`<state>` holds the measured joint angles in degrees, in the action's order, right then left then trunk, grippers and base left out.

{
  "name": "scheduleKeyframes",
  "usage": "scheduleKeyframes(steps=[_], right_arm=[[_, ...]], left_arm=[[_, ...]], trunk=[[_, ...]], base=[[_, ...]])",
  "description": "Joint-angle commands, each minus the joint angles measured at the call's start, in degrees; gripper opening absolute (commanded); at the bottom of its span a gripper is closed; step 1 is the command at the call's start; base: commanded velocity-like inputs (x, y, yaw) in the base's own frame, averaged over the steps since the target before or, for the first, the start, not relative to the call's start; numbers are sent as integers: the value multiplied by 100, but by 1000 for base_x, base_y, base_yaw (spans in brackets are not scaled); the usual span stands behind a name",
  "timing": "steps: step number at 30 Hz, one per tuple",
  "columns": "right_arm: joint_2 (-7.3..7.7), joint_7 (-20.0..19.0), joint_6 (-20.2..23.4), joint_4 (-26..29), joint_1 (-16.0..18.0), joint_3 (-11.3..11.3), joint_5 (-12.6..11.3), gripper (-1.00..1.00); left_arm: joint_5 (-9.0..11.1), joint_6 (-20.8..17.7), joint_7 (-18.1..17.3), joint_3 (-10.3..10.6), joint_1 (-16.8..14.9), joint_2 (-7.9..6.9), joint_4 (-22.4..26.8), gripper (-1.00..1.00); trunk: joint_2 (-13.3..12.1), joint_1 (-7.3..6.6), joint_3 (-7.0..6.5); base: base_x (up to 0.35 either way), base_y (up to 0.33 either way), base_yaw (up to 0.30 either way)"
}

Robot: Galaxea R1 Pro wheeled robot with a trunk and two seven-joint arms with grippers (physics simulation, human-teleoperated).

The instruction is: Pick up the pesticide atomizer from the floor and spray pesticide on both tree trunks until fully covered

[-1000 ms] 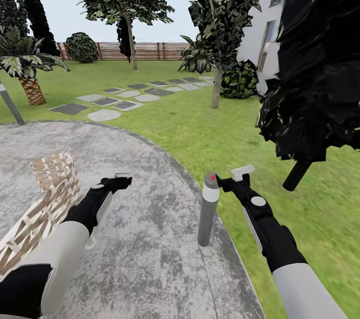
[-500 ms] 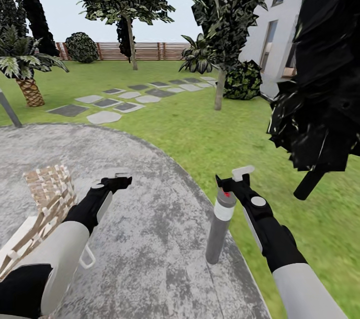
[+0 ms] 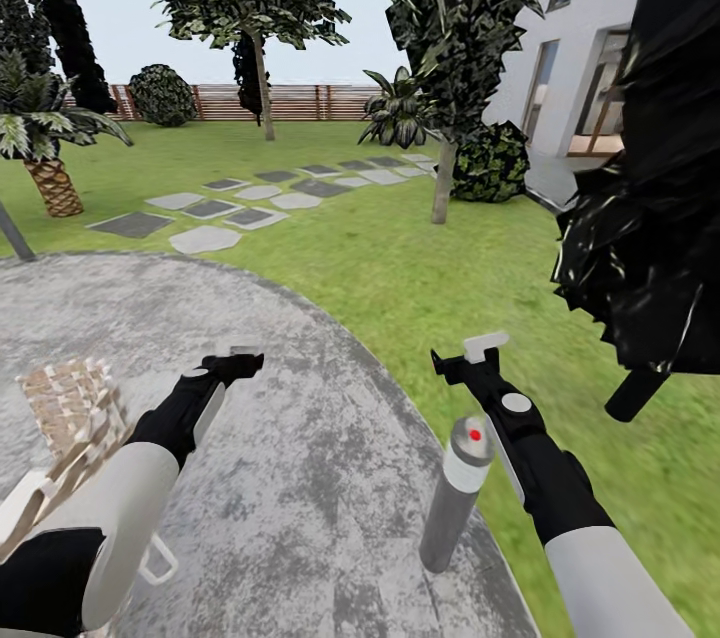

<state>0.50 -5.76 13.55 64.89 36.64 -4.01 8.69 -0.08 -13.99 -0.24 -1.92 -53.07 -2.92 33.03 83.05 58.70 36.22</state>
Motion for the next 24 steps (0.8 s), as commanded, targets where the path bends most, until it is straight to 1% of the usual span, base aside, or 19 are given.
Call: scheduleKeyframes(steps=[1, 11, 16, 24], right_arm=[[3, -22, 34, 9, 2, -4, 61, 100], [3, -22, 34, 7, 2, -4, 62, 100], [3, -22, 34, 12, 1, -4, 62, 100], [3, -22, 34, 15, 2, -4, 62, 100]], left_arm=[[-2, -34, -3, -10, -2, 4, 10, 100], [-6, -34, -3, -18, -2, 3, 13, 100], [7, -34, -3, -19, -2, 2, 12, 100], [16, -34, -3, -23, 7, 2, 18, 100]], trunk=[[2, 3, 6], [2, 3, 5], [2, 3, -23], [2, 3, -92]], base=[[338, 0, 0], [338, 0, 0], [338, 7, 0], [310, 146, 0]])
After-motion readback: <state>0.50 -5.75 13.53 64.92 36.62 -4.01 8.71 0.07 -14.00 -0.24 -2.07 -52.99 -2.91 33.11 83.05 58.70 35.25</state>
